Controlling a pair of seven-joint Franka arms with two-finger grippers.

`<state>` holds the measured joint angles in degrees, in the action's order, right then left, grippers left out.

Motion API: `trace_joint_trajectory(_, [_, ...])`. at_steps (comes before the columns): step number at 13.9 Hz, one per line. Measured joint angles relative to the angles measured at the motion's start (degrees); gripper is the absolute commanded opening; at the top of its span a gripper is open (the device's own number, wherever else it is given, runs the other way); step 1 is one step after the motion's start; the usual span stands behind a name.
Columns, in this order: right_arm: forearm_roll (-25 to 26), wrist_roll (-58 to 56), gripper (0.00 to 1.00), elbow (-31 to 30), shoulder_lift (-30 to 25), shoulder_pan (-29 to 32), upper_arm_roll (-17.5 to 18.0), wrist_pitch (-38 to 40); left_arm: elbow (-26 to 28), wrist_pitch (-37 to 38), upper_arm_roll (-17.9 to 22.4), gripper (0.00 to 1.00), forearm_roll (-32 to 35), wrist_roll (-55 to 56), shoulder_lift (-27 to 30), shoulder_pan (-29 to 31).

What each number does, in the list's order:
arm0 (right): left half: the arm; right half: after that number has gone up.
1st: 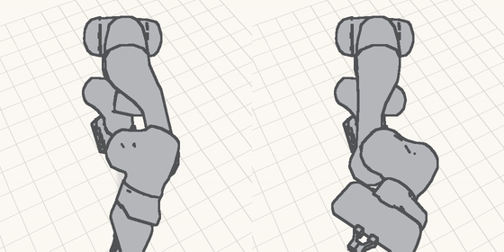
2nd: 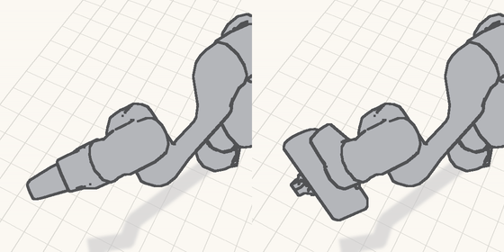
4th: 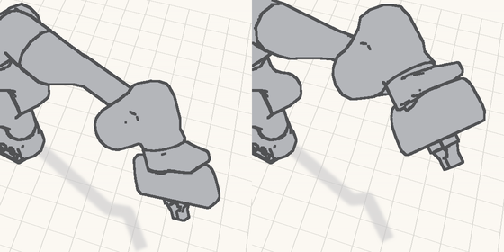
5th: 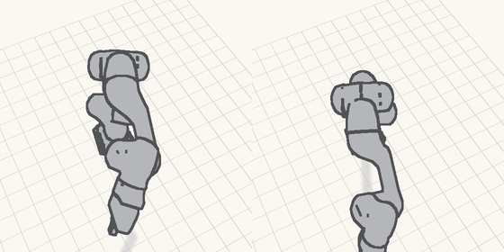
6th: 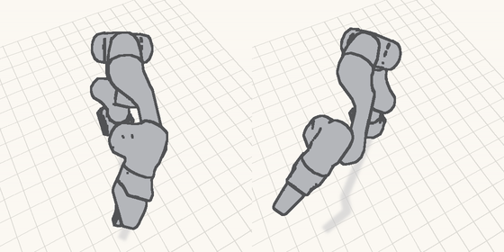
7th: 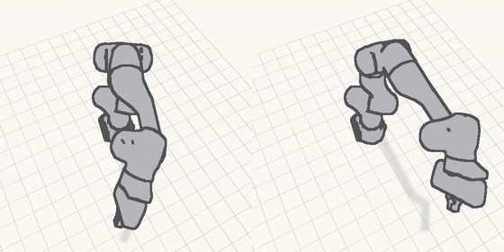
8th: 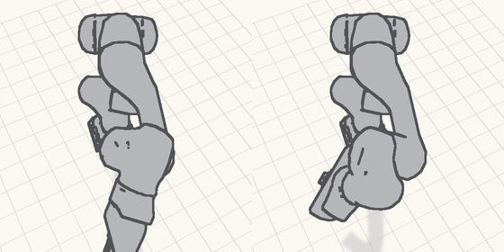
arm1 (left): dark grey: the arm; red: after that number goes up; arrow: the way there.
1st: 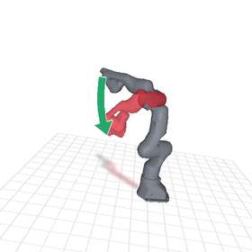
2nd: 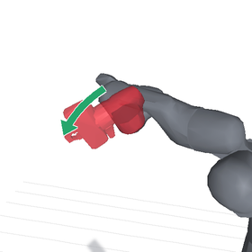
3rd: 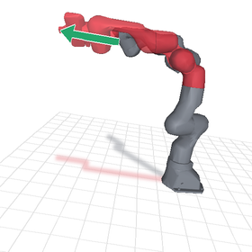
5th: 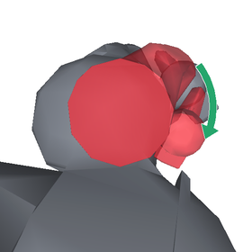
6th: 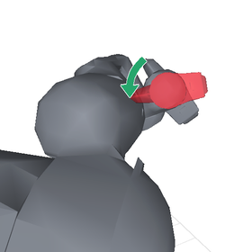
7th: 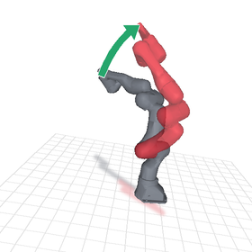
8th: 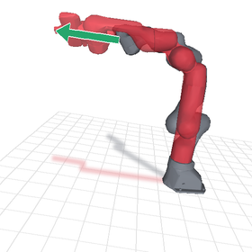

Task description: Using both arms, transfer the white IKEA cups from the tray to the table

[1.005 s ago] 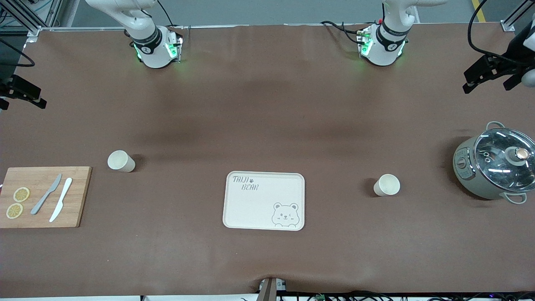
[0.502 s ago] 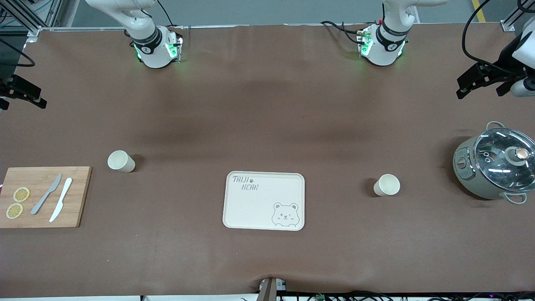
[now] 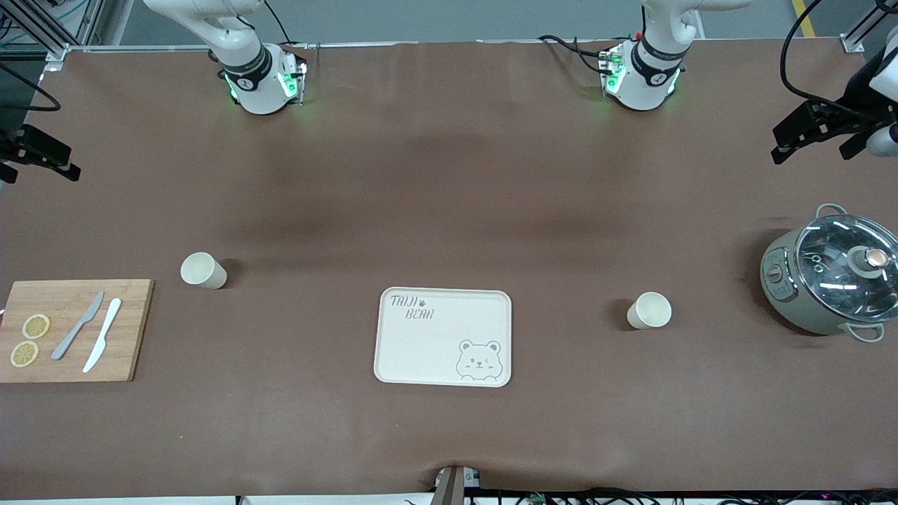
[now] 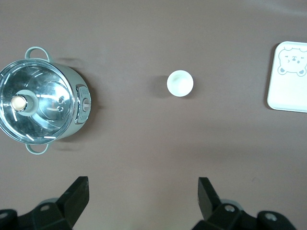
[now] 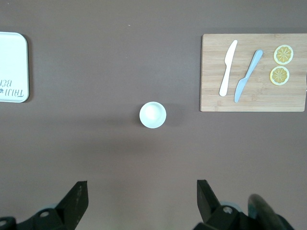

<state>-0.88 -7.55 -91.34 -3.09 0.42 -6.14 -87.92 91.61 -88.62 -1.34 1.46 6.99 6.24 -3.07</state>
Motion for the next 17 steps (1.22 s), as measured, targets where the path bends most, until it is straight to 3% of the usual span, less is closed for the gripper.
trace_joint_trajectory(11, [0.0, 0.0, 1.0, 0.0, 0.0, -0.02, -0.01, 0.16, -0.99, 0.0, 0.09, 1.0, -0.08, 0.0, -0.74, 0.25])
trace_joint_trajectory(17, [0.0, 0.0, 1.0, 0.0, 0.0, 0.0, -0.03, 0.26, -4.19, -0.09, 0.15, 1.0, -0.08, 0.0, -2.2, 0.26])
